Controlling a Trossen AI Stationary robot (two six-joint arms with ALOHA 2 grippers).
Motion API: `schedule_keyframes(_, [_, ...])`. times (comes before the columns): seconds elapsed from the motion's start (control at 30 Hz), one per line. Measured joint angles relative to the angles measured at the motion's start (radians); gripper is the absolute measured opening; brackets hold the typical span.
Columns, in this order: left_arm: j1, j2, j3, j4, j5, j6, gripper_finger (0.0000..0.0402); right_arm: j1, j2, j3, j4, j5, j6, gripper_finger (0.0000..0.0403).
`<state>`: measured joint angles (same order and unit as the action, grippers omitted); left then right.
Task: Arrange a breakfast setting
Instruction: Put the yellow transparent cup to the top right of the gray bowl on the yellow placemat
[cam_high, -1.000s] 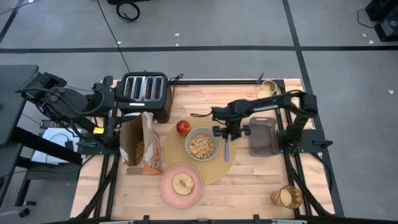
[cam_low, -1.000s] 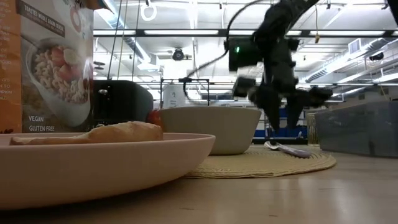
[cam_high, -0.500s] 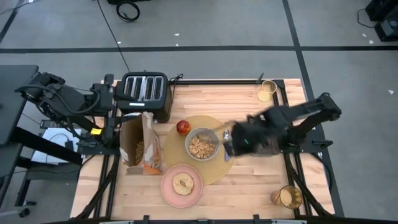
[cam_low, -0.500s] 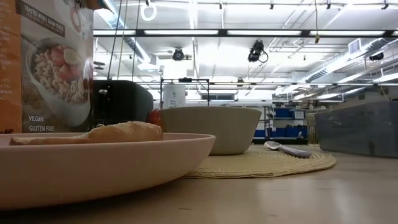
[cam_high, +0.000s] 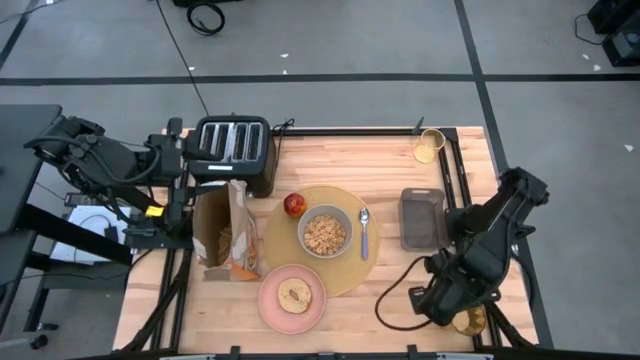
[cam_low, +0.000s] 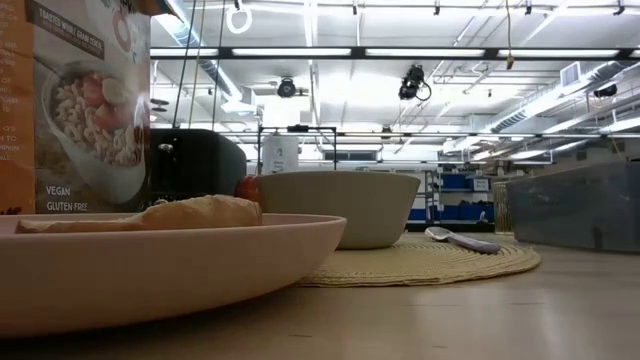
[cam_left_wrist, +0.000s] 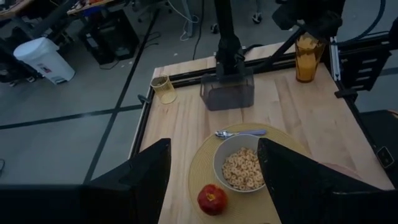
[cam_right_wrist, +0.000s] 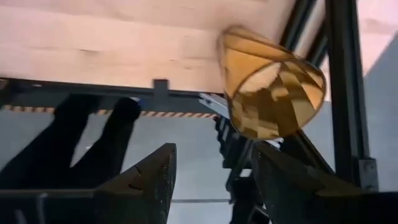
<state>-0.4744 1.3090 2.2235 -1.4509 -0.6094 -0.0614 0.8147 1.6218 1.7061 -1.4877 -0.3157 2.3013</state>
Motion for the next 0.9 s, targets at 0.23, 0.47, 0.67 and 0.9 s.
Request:
schedule_keyframes(0.23, [0.0, 0.0, 0.0, 0.0, 0.0, 0.006, 0.0244, 0.043, 0.012, -0.051, 0.028, -0.068, 0.003, 0.0215])
schedule_keyframes(0.47, [0.0, 0.0, 0.0, -0.001, 0.003, 0.006, 0.0244, 0.061, 0.002, -0.235, 0.232, -0.111, -0.01, 0.0214])
schedule_keyframes(0.67, [0.0, 0.0, 0.0, -0.001, 0.004, -0.006, 0.0244, 0.062, 0.002, -0.368, 0.337, -0.124, -0.042, 0.0204])
schedule_keyframes(0.9, [0.0, 0.0, 0.0, -0.001, 0.005, -0.012, 0.0244, 0.059, 0.003, -0.455, 0.431, -0.129, -0.034, 0.0151])
